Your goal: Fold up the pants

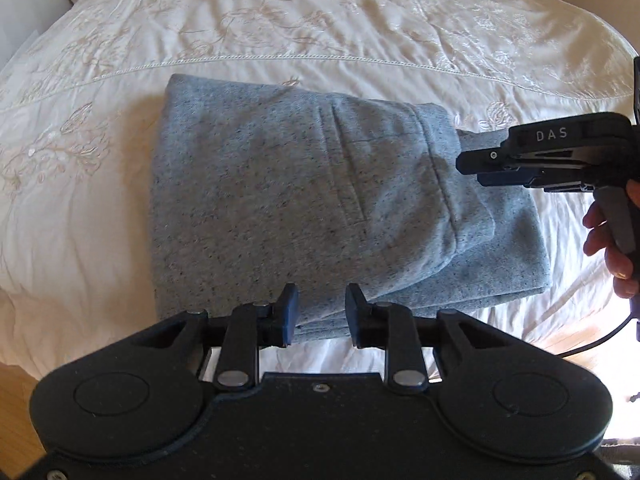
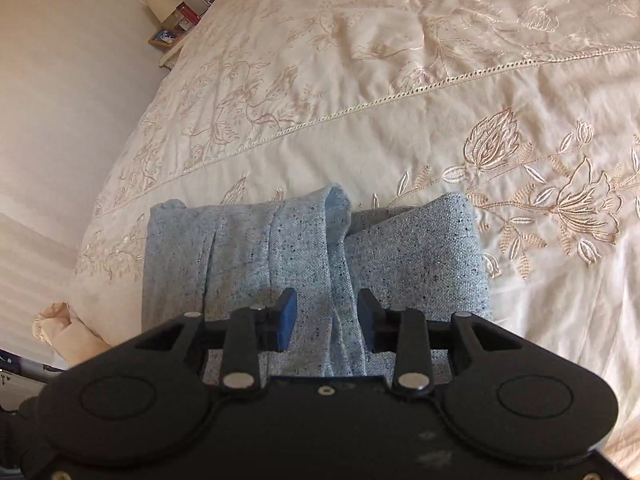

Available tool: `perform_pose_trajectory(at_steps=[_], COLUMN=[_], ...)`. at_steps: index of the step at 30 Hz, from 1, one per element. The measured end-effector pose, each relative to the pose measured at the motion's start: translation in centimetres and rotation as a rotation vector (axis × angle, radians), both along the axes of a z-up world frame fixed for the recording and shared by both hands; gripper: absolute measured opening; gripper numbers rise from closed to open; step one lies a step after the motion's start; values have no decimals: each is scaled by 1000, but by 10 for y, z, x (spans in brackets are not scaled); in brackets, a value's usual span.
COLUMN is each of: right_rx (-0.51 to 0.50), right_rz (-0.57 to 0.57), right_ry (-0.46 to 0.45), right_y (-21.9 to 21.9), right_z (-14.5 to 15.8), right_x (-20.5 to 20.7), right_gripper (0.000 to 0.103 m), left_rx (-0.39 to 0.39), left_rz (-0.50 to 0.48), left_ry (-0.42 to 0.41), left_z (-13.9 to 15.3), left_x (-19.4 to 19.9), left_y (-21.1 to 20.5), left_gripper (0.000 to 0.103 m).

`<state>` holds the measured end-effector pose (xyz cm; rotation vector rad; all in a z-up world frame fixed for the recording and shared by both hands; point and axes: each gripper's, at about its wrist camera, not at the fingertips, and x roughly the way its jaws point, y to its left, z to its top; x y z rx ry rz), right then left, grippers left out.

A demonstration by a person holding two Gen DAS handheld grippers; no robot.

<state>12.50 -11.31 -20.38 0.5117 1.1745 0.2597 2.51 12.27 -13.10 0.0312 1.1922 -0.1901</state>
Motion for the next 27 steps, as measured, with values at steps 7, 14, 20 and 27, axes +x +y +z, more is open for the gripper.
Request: perform_pose_trajectory(at_steps=[7,14,20,27], right_rx=[108,101,88,65], right_rz=[11,93,157,245], right_ry=[86,61,-68,-170], right_y=[-1,15,23,26], right_z=[-34,-20,43,103], right_x=[8,2,-5,-20], right_gripper=[41,8,7,7], left_rx=[27,14,11,99], left_rz=[73,-8,-229,-291], left_ry=[-3,-24,-89,-183], left_z=[3,3,-7,-31], left_x=[-3,-11,-29,-32], left_y=[30,16,-37,-86], left_gripper=[35,35,38,44])
